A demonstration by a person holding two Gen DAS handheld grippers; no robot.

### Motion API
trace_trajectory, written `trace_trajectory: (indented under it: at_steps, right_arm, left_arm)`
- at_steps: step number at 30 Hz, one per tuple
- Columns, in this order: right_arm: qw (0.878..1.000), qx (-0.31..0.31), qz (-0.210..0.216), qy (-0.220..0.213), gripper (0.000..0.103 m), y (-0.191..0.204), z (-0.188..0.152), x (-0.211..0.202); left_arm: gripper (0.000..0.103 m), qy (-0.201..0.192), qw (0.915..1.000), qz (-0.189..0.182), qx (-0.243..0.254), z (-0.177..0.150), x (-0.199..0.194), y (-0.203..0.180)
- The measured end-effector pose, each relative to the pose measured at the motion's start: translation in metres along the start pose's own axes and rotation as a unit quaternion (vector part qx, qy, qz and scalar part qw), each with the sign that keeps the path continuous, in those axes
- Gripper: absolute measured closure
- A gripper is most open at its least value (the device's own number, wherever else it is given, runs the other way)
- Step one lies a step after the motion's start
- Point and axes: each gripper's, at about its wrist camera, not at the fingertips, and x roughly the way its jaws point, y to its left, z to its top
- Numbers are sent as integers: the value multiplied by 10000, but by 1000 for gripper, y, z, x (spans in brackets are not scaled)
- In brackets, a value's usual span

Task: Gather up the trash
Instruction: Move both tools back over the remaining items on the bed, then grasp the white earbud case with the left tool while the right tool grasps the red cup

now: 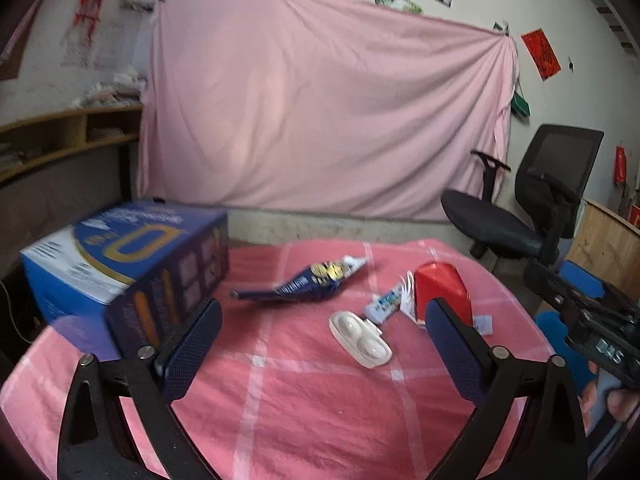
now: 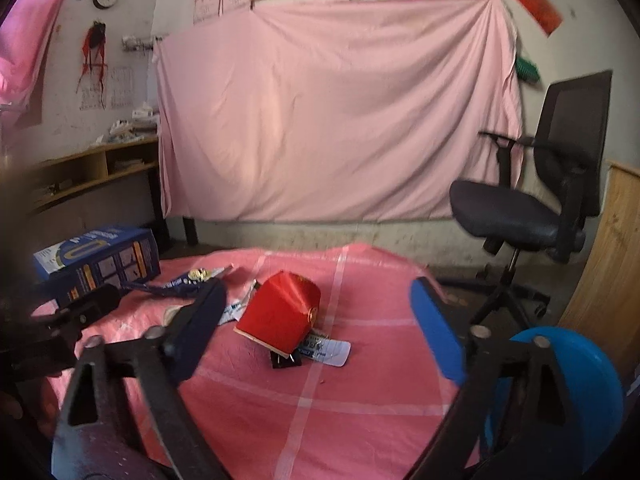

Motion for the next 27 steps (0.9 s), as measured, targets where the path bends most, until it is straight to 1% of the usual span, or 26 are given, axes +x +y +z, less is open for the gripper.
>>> trace_trajectory:
  at_steps: [1, 2, 3, 4, 5, 7, 8, 9, 10, 11, 13, 16, 20, 21, 23, 24, 25, 26, 27]
  right_arm:
    - [9995, 116, 113, 268, 4, -2, -1, 15]
    - [9995, 116, 113, 268, 6, -2, -1, 15]
    - [9980, 230, 217, 553, 9, -4, -4, 29]
    - [9968, 253, 269, 708, 12, -4, -6, 37]
    - [9968, 253, 269, 708, 13, -4, -6, 37]
    - [9946, 222, 319, 965, 16, -2, -8, 49]
    - [9936, 211, 365, 1052, 17, -3, -8, 54]
    - [9926, 208, 396, 1132, 19, -2, -9, 58]
    - [9912, 234, 424, 1236, 22, -3, -10, 63]
    - [9900, 273, 469, 1304, 24, -3, -10, 67]
    - [9865, 416, 575, 1476, 30, -8, -11, 77]
    - [9826, 645, 716, 1588, 32, -16, -12, 86]
    - [9763, 781, 927, 1793, 32, -18, -12, 100]
    - [9737, 832, 1017, 1862, 32, -19, -13, 104]
    - [9705, 920, 1141, 1913, 34, -19, -14, 108]
    - [9702, 919, 1165, 1917, 38, -18, -15, 108]
    - [9704, 907, 1176, 1906, 41, -17, -14, 107]
    - [9715, 894, 1173, 1858, 42, -17, -14, 105]
    - [9718, 886, 1182, 1836, 47, -16, -14, 103]
  left_arm:
    - [13, 153, 9998, -82, -19, 0, 7, 1]
    - [18, 300, 9994, -138, -36, 0, 13, 0]
    - [19, 444, 9988, -196, -51, 1, 19, -1]
    - [22, 564, 9981, -252, -72, 1, 25, -2]
    - [28, 649, 9974, -303, -94, 1, 28, -3]
    - [32, 851, 9955, -412, -113, 1, 38, -5]
    - [37, 960, 9943, -442, -117, 1, 43, -7]
    - [41, 1063, 9931, -484, -135, 1, 48, -8]
    - [47, 1160, 9917, -541, -155, 2, 52, -9]
    - [49, 1258, 9902, -576, -168, 1, 56, -9]
    - [50, 1446, 9873, -623, -205, 0, 63, -10]
    - [50, 1611, 9844, -673, -238, 0, 67, -9]
    - [51, 1683, 9829, -702, -270, 1, 69, -8]
    - [53, 1696, 9829, -670, -268, 2, 68, -8]
    - [65, 1720, 9829, -598, -265, 2, 69, -8]
    - [68, 1728, 9827, -600, -277, 2, 69, -7]
    - [73, 1738, 9826, -591, -287, 2, 69, -7]
    - [73, 1741, 9825, -594, -301, 3, 69, -6]
    - [73, 1722, 9827, -603, -316, 3, 68, -6]
